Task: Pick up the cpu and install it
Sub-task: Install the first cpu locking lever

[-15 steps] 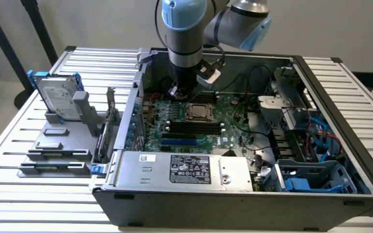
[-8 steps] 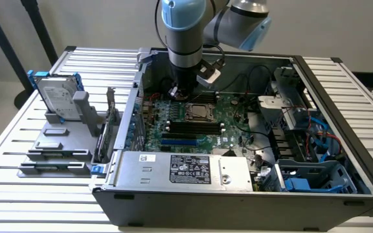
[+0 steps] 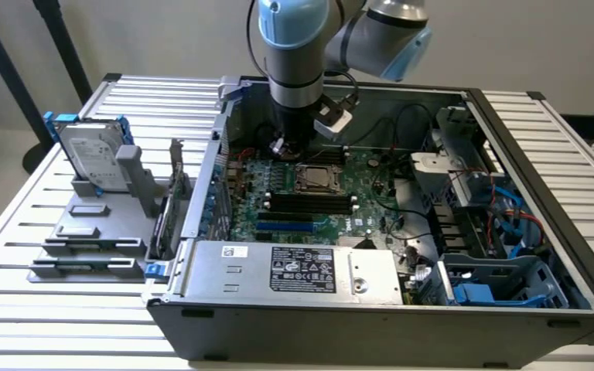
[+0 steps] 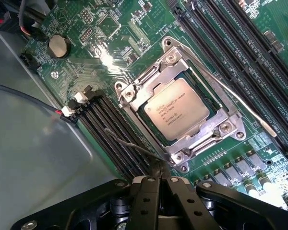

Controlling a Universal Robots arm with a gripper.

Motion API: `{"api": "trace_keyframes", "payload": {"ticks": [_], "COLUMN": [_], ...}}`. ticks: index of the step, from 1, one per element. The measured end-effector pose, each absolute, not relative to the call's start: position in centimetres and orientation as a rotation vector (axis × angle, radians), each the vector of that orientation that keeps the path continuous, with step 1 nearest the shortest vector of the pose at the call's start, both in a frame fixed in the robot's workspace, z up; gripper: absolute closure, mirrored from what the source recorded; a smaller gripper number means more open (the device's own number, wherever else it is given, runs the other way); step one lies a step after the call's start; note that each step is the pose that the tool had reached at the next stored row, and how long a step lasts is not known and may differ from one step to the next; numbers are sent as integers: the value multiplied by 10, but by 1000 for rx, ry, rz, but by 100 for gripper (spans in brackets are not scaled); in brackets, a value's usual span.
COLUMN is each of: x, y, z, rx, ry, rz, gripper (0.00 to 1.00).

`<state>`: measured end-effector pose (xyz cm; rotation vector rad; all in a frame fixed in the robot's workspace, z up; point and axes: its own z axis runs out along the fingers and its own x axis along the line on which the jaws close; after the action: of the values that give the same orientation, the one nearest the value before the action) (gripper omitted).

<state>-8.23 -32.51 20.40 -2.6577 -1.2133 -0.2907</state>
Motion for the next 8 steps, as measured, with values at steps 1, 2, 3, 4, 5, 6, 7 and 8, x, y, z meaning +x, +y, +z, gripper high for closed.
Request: {"api": "trace_keyframes", "payload": {"ticks": [1, 2, 3, 4, 5, 6, 7, 8], "x": [-82, -81, -80, -79, -78, -78, -77, -76], "y": [-325, -325, -325, -325, -325, -325, -325, -325], "z": [204, 204, 204, 204, 204, 203, 203, 203], "rx": [-2658, -2659, -2659, -2660, -2660, -2660, -2661, -2661], "ry": [-1213, -1213, -1213, -1213, -1212, -1212, -1212, -1212], "rz": [-290, -290, -290, -290, -290, -290, -290, -290], "gripper": [89, 89, 89, 89, 89, 89, 89, 89]}}
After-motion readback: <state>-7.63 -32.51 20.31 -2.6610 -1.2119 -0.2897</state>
